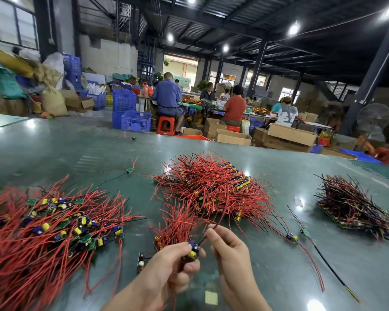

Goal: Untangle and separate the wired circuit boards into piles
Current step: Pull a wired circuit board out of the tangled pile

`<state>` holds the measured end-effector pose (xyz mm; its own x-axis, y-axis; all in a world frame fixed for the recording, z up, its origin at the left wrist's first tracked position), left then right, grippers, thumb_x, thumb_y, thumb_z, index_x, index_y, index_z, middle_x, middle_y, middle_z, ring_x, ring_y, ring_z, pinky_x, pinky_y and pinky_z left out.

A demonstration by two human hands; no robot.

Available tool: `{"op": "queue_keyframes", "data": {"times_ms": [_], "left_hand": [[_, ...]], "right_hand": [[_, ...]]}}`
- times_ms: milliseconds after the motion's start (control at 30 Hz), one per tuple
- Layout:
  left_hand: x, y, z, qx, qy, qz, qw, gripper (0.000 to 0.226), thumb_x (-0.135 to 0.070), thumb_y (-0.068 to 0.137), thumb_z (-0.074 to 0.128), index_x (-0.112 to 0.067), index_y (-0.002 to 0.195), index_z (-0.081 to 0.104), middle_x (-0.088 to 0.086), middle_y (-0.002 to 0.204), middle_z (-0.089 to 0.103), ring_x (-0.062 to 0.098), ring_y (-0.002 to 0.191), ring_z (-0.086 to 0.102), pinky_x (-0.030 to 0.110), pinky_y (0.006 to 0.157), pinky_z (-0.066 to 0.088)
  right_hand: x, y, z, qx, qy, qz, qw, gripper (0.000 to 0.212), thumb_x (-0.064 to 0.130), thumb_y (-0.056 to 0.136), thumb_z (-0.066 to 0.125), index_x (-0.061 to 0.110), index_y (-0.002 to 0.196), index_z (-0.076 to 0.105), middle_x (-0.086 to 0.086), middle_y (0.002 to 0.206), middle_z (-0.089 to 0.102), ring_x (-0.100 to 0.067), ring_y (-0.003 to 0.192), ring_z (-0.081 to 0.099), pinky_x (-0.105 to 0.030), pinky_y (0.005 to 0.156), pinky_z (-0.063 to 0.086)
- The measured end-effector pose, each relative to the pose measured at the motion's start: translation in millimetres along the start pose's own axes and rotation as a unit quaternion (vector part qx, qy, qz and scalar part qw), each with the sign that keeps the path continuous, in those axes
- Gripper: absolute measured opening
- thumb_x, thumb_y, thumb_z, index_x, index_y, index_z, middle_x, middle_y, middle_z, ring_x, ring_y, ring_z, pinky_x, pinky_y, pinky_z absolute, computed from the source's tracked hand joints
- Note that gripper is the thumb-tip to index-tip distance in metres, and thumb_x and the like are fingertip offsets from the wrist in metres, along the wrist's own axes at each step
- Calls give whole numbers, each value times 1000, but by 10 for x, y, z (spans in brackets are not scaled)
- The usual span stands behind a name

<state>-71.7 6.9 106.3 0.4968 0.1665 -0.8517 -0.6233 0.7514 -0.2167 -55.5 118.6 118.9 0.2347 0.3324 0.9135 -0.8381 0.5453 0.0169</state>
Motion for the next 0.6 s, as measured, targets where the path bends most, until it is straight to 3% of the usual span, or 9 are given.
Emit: {"op": "queue_keyframes", "data": {"times_ms": [67,267,433,600], "left_hand": [[9,5,-20,-7,6,-6,1000,30,-23,95,34,-6,86,57,-4,51,36,3,34,17,14,34,13],[16,-26,34,13,40,-16,999,29,-24,97,32,-9,89,55,-4,53,38,4,37,17,14,35,15],[37,-34,47,22,29,-36,999,29,-23,97,32,-8,87,55,-3,52,37,3,35,18,12,33,16],[80,-23,72,34,23,-39,998,30,-21,97,33,-7,85,57,-2,53,38,3,36,20,12,33,17]], "right_hand": [[28,-6,-25,-9,-2,-9,1000,16,12,58,71,5,73,71,-13,79,70,-18,73,61,-24,74,48],[74,0,-98,-35,9,-15,999,9,1,74,67,9,78,70,4,66,69,2,56,56,-8,51,42],[139,0,-152,-67,13,-27,997,16,-1,77,66,13,70,71,7,63,66,3,53,52,-8,49,40],[211,33,-263,-99,49,-29,993,13,1,78,65,13,77,69,7,67,68,2,52,51,-7,46,39]]}}
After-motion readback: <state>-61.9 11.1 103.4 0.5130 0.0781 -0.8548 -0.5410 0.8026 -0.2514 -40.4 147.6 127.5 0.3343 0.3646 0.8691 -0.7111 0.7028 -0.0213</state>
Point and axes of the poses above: each hand's wrist, its own y-axis towards the middle knuckle, its own z-axis out of the palm, x = y × z, the point moved 8 cm from there along y, towards the middle knuckle
